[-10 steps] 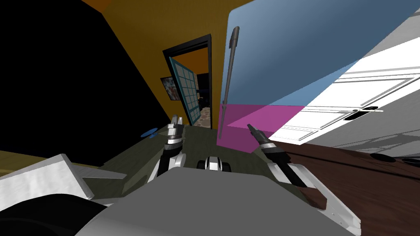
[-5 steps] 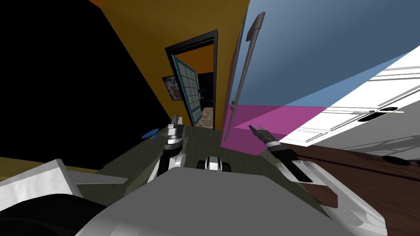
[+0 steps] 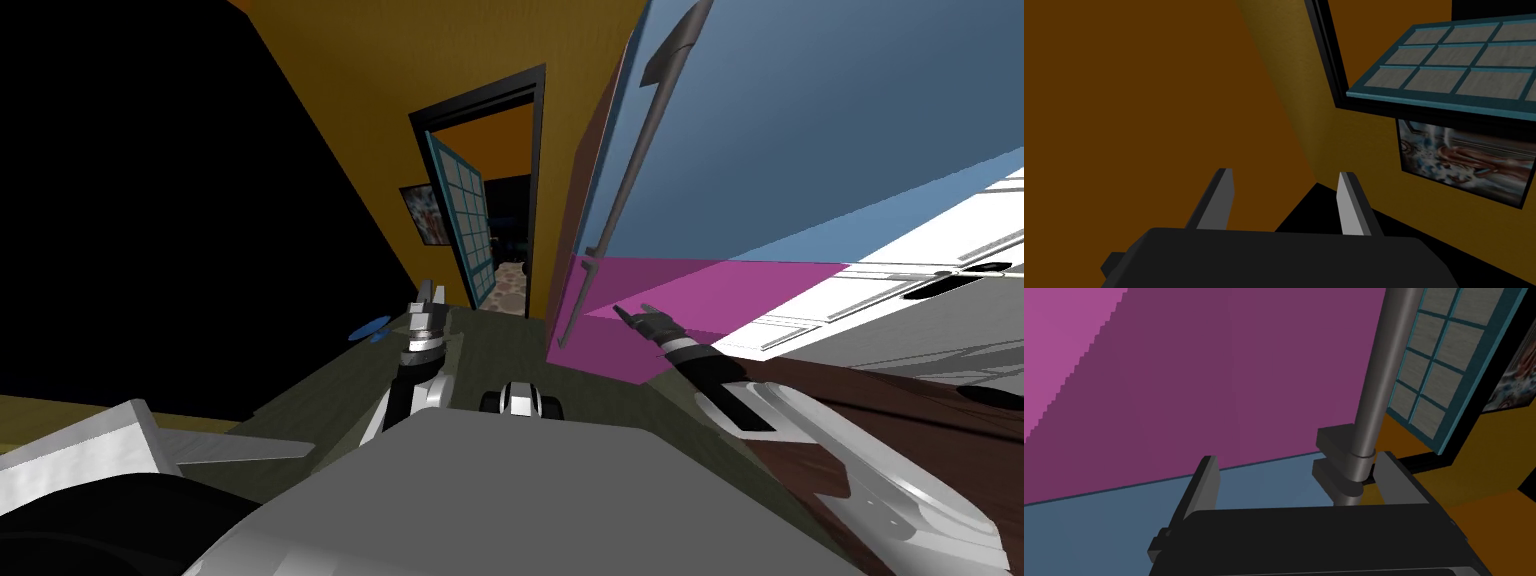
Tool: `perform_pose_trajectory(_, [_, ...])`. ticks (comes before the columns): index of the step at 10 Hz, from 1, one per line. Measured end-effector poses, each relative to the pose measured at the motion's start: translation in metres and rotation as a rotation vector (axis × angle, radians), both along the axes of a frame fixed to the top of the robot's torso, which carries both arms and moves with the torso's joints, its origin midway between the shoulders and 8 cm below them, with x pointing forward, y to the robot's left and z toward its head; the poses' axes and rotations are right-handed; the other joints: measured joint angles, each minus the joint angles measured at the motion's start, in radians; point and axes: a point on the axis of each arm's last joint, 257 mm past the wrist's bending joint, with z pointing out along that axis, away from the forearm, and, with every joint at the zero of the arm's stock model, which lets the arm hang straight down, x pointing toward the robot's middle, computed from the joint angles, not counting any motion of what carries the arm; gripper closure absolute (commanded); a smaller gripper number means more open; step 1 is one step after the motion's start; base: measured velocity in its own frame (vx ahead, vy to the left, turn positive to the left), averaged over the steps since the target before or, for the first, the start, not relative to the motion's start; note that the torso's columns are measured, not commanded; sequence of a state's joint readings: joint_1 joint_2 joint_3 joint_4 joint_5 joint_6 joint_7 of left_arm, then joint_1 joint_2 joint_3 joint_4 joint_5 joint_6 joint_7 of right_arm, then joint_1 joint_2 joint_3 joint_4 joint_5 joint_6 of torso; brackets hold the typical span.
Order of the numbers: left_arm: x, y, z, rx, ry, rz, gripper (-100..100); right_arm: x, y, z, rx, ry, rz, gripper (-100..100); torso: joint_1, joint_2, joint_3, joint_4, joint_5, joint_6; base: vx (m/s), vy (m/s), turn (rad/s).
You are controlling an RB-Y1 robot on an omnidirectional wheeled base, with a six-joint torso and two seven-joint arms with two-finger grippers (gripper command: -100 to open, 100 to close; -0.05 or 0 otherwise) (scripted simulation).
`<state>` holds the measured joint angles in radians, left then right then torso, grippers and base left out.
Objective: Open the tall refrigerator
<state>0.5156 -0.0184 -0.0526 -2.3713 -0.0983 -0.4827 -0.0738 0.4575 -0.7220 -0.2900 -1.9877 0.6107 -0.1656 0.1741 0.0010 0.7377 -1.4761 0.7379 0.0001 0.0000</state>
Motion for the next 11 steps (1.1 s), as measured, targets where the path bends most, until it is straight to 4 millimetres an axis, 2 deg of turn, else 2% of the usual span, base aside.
perform_pose_trajectory(3, [0.0,0.0,0.0,0.0,0.0,0.0,0,0.006,-0.02,0.007,-0.141,0.017,-0.034,-100,-0.003,0.0,0.0,0.0,-0.001,0.0,0.053,0.129,0.0])
perform_pose_trajectory(5, [0.0,0.0,0.0,0.0,0.0,0.0,0,0.012,-0.041,0.016,-0.26,0.026,-0.066,-100,0.0,0.0,0.0,0.0,0.0,0.0,0.057,0.175,-0.002])
perform_pose_trajectory(7, [0.0,0.0,0.0,0.0,0.0,0.0,0,0.018,-0.062,0.029,-0.377,0.031,-0.098,-100,0.0,0.001,0.0,0.0,0.0,0.0,0.052,0.167,-0.002])
perform_pose_trajectory(11, [0.0,0.0,0.0,0.0,0.0,0.0,0,0.028,-0.088,0.058,-0.585,0.028,-0.142,-100,-0.002,0.0,0.0,0.0,0.0,0.0,0.048,0.139,0.0])
